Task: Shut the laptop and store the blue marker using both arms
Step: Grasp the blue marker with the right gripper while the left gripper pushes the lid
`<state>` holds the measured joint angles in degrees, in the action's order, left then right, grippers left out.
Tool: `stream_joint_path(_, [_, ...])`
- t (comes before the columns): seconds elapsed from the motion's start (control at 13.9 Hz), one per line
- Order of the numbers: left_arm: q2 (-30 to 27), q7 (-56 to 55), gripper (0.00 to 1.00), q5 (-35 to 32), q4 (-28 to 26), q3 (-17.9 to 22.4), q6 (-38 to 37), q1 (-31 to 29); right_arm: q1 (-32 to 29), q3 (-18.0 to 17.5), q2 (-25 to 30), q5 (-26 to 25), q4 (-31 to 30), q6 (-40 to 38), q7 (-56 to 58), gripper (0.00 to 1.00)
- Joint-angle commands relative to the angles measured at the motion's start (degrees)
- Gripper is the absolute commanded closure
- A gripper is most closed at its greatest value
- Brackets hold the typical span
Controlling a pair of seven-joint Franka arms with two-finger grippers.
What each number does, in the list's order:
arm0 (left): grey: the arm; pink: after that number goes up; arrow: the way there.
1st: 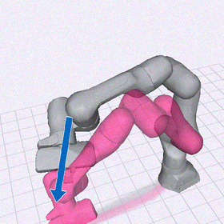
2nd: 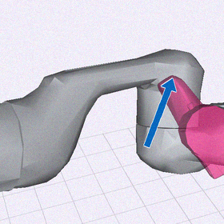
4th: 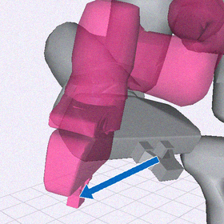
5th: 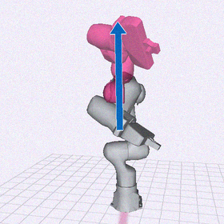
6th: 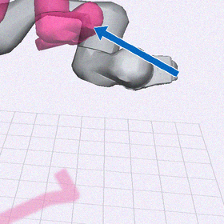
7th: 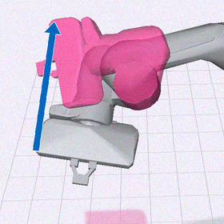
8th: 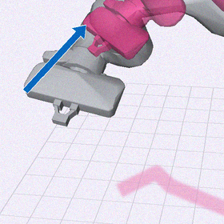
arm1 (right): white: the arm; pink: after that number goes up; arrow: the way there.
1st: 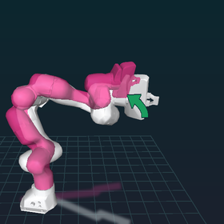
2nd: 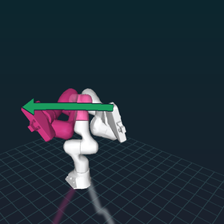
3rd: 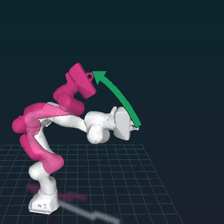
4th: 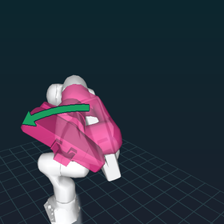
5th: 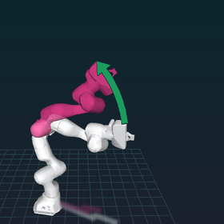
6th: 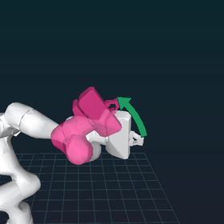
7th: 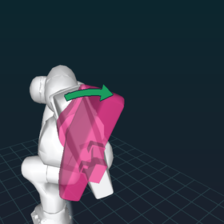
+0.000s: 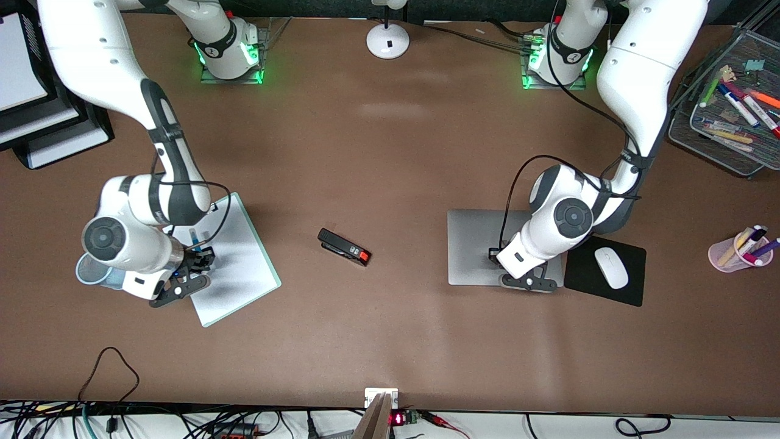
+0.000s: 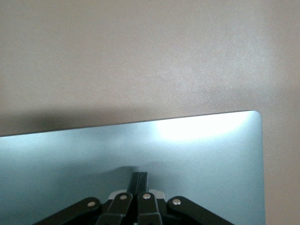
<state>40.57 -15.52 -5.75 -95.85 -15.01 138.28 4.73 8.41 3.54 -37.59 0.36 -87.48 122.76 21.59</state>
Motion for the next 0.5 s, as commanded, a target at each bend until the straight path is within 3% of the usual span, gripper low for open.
stream_joint_path(0.0, [1.5,-0.3,1.00,-1.6,1.8,0.1,0.1,0.4,-0.3,-1.3,5.0,0.2,1.0,-5.4,4.4,0.99])
stream_joint_path(0.22, [1.4,0.0,1.00,-1.6,1.9,0.1,0.0,0.0,-0.8,-1.2,8.7,0.8,0.9,-7.3,13.8,1.00])
stream_joint_path(0.43, [-0.9,-0.2,1.00,-1.6,1.9,0.2,-1.8,-0.6,-4.2,-1.0,9.8,5.6,1.0,-8.3,23.5,1.00])
